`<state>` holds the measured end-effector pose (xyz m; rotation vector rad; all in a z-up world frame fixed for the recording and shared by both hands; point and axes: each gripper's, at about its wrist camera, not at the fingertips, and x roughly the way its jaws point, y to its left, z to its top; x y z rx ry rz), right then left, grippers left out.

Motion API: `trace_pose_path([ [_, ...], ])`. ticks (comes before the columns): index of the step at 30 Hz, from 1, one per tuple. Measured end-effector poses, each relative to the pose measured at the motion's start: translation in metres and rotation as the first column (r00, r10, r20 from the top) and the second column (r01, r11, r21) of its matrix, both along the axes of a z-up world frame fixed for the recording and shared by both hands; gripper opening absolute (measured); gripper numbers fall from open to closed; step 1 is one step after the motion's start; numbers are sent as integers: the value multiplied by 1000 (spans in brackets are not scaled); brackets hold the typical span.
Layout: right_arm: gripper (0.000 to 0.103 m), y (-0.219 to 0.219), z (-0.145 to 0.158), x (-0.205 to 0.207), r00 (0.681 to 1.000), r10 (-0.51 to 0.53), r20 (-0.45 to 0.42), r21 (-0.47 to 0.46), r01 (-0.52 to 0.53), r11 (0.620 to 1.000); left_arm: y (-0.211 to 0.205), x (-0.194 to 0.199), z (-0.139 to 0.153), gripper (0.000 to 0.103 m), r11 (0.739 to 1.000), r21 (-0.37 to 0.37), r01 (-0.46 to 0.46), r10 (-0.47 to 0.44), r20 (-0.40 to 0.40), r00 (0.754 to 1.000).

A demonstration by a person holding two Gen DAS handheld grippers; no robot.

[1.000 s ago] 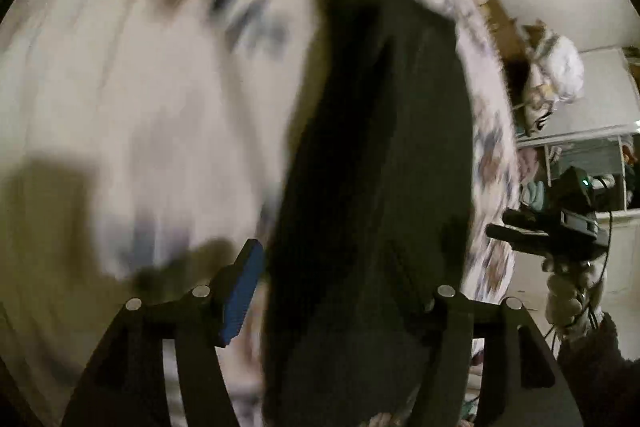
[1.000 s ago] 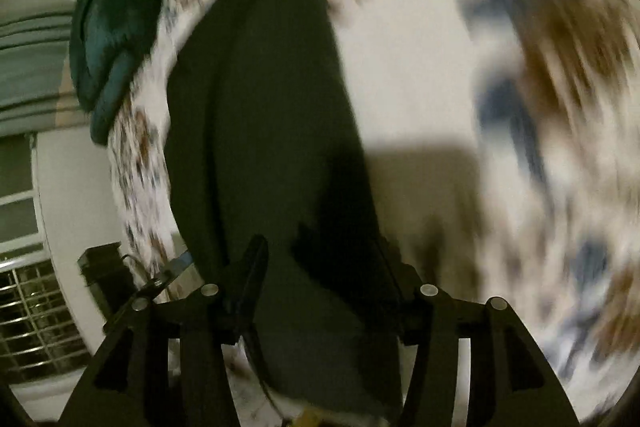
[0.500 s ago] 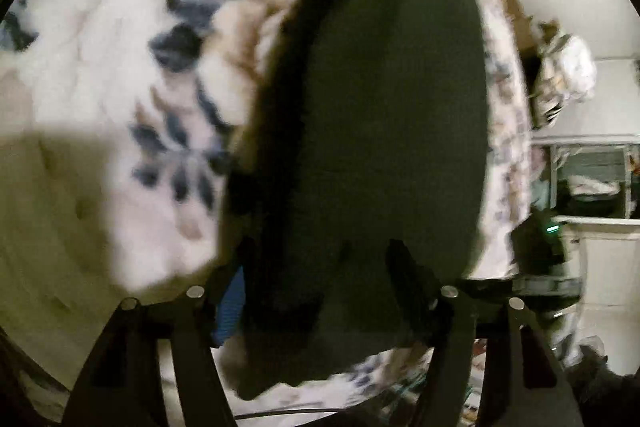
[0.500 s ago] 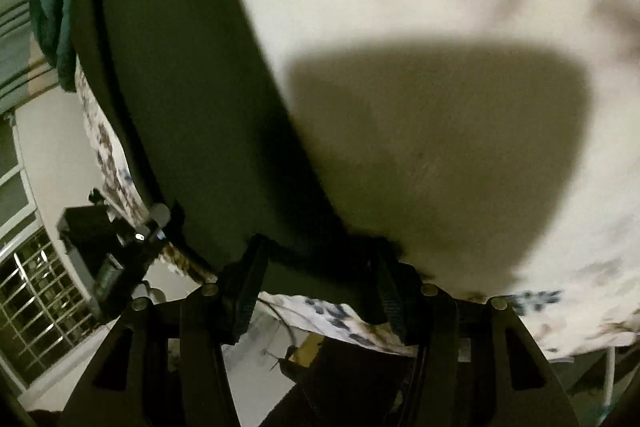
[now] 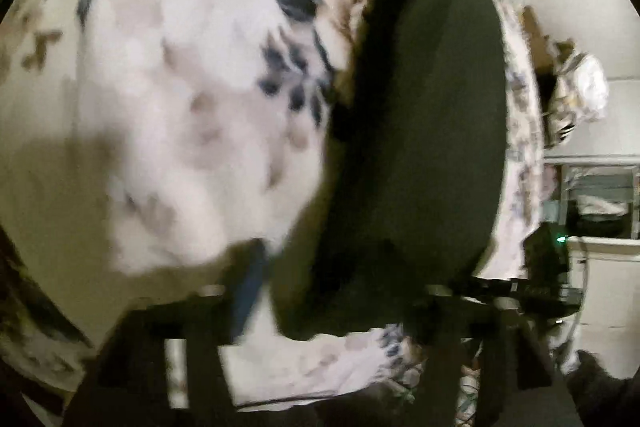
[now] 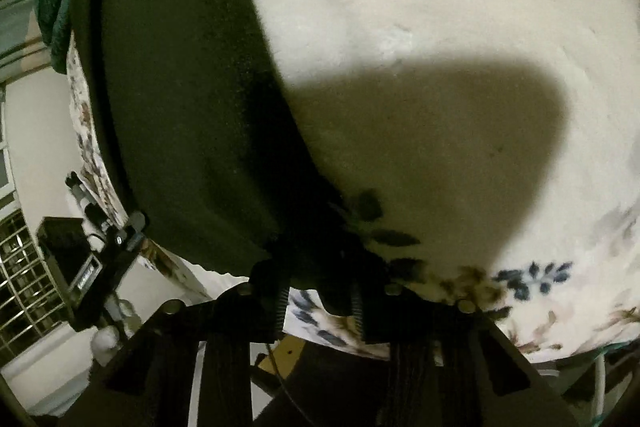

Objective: Fold small clothes

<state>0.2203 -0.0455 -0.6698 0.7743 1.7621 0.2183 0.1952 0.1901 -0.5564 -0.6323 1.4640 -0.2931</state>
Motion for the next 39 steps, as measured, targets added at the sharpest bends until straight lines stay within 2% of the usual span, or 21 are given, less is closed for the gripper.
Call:
trace_pose_path([
  [2, 36, 1, -4, -1, 1000, -7, 11, 2, 7, 1000, -9, 2, -10, 65, 999, -39, 4, -4, 0, 1000],
  [3, 44, -4, -7, -4, 1000, -16, 10, 19, 16, 1000, -11, 2, -15, 65, 999, -34, 19, -19, -5, 1000],
  [4, 46, -20, -11, -4, 1000, -24, 9, 38, 24, 999, -15, 3, -20, 65, 999, -22, 36, -36, -12, 999],
  [6, 48, -16, -17, -2, 999, -50, 10, 54, 49, 997, -27, 7, -26, 66, 999, 3, 53, -53, 3, 999],
  [8, 51, -13, -19, -2, 997, -74, 18, 77, 72, 994, -34, 7, -20, 65, 998, 22, 57, -58, 44, 997],
  [9, 51, -11, -19, -2, 997, -75, 23, 75, 73, 994, -36, 5, -17, 57, 997, 37, 62, -64, 59, 996],
  [10, 49, -11, -17, -3, 997, -75, 30, 73, 73, 995, -38, 3, -13, 27, 996, 68, 66, -71, 67, 995],
  [11, 46, -14, -15, -6, 996, -78, 47, 67, 74, 995, -38, -1, -11, 13, 997, 53, 63, -67, 69, 995],
  [13, 12, -8, -13, -10, 996, -73, 58, 60, 69, 996, -39, -5, -7, 12, 998, 49, 35, -38, 71, 997],
  [17, 9, -16, -6, -17, 990, -121, 69, 81, 115, 990, -45, -7, 15, 10, 999, 36, 8, -11, 71, 997],
  [20, 8, -33, 9, -25, 983, -169, 71, 132, 158, 979, -50, -4, 40, 10, 1000, 12, 8, -9, 89, 996],
  [26, 8, -52, 72, -14, 959, -247, 137, 251, 207, 946, -50, 22, 82, 10, 998, -54, -40, 47, 129, 991],
  [29, 8, -70, 98, 6, 941, -289, 174, 292, 231, 928, -41, 51, 97, 10, 991, -109, -77, 92, 146, 985],
  [33, 8, -96, 130, 60, 906, -358, 227, 341, 271, 900, -45, 111, 111, 10, 984, -150, -95, 123, 192, 974],
  [37, 8, -116, 146, 131, 872, -397, 288, 342, 293, 893, -51, 198, 111, 10, 982, -168, -85, 124, 234, 964],
  [39, 8, -123, 150, 177, 852, -414, 321, 327, 310, 893, -56, 246, 105, 10, 986, -152, -73, 110, 251, 962],
])
